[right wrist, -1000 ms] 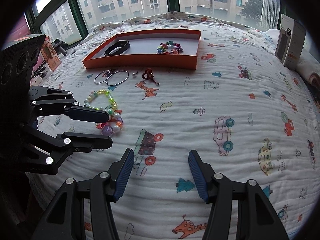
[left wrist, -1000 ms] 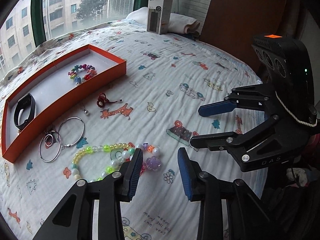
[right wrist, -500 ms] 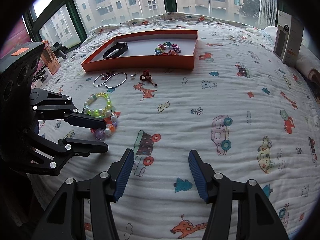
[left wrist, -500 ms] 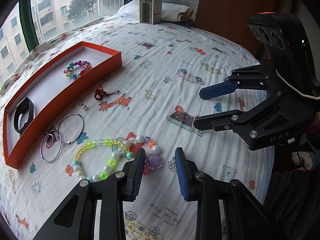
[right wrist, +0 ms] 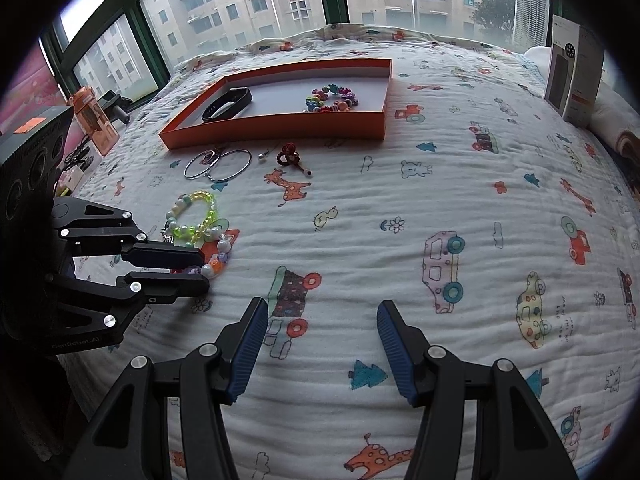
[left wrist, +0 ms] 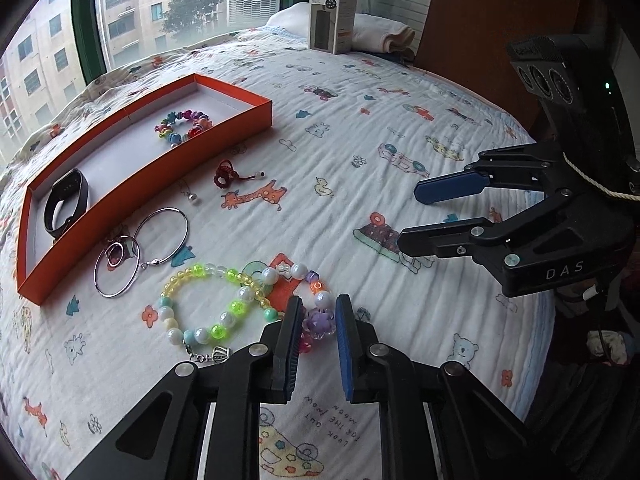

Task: Organize jewelry
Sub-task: 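Close the right tool on the red bow charm while the left tool holds the bracelet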

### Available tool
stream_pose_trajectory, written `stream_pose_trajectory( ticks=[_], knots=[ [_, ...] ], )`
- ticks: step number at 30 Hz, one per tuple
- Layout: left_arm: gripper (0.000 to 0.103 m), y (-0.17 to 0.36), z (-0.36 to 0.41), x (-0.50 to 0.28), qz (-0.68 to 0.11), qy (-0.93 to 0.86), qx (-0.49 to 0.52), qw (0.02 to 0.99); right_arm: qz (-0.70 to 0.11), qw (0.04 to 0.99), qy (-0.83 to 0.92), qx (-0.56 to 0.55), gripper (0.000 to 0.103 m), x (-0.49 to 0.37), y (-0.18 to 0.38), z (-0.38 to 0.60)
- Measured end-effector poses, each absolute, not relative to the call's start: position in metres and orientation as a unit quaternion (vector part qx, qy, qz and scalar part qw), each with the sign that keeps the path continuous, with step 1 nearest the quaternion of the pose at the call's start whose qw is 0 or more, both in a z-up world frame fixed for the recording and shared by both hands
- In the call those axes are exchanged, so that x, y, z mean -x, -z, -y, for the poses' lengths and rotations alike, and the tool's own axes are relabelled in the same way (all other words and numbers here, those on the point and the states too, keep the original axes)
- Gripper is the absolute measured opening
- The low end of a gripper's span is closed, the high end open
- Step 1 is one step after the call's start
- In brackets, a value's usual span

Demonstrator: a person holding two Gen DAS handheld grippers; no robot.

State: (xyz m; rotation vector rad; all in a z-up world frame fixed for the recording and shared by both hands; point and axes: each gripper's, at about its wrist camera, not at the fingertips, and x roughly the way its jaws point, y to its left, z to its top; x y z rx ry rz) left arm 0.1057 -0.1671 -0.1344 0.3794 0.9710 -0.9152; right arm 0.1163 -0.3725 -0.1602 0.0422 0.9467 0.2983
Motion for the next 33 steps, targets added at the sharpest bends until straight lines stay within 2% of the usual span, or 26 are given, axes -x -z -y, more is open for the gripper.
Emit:
stream_pose_trajectory(
  ticks=[10,18,20,26,30,33],
  knots=[
    [0.018,0.123,0.123,-0.102,-0.466,0.377,-0.067,0.797,-0.451,0.879,-0.151,-0.035,0.062,-0.161,0.154,0.362],
    [0.018,0.117,0.102,-0.101,-0.466,0.363,-0.022,0.806,-0.443,0.880,-0.169,-0.022,0.061,-0.203,0.153,0.338],
    [0.018,0.116,0.100,-0.101,-0.464,0.362,-0.019,0.808,-0.442,0.880,-0.172,-0.017,0.058,-0.212,0.154,0.332],
    [0.018,0.106,0.092,-0.109,-0.456,0.357,-0.002,0.815,-0.444,0.879,-0.175,0.015,0.040,-0.227,0.159,0.319],
    [0.018,0.095,0.088,-0.114,-0.446,0.351,0.005,0.823,-0.441,0.880,-0.170,0.037,0.023,-0.228,0.158,0.314],
    [0.018,0.085,0.085,-0.117,-0.438,0.346,0.011,0.830,-0.438,0.882,-0.169,0.035,0.022,-0.225,0.157,0.314]
  ],
)
